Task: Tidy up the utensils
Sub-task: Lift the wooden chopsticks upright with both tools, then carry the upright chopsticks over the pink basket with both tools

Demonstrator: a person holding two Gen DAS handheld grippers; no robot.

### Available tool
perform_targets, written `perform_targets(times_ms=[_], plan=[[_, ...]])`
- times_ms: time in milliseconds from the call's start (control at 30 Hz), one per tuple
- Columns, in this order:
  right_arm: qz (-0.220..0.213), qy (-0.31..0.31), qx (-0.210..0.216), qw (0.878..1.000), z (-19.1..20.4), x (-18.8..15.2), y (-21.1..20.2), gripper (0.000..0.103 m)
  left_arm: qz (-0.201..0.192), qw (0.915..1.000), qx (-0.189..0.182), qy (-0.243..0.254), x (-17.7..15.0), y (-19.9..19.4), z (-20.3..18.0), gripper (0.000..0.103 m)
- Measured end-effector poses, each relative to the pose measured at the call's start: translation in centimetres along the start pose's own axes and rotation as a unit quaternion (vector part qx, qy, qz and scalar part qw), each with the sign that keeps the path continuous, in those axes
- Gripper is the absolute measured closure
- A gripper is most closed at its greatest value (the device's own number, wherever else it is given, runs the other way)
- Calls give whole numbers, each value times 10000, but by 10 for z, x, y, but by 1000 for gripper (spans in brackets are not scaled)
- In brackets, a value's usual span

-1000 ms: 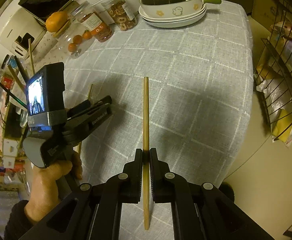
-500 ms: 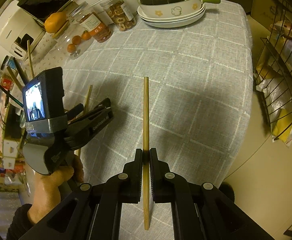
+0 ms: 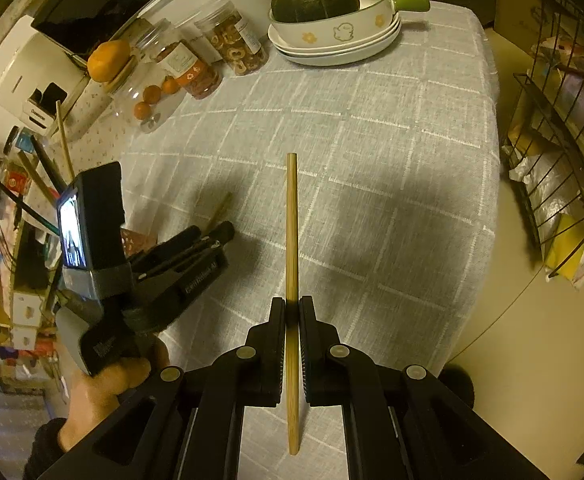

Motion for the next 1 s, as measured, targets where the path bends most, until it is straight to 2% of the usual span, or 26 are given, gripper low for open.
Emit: perform_targets(times_ms=[167, 333, 733, 1000], plan=[[-47, -77, -32, 10000, 4, 0, -2, 96, 195, 9995, -188, -152, 5, 3, 14, 95], [-235, -213, -101, 9994, 9, 1, -12, 96, 144, 9989, -447, -78, -13, -11, 17, 97], [-708, -946, -230, 9927, 55, -20, -48, 96, -506, 9947, -802, 404, -65, -97, 21, 97], [-1126, -1571, -205, 9809, 100, -37, -73, 96, -1141, 9888, -856, 430, -76, -163, 63, 97]])
Point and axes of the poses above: each gripper's, at about its wrist camera, not at the fingertips, and y roughly the way its jaws point, z to its left, x to its top, the point moved 3 cm from there along y, roughly the way its jaws point, and after that the axes turned 10 degrees about x, right-handed, at the moved point
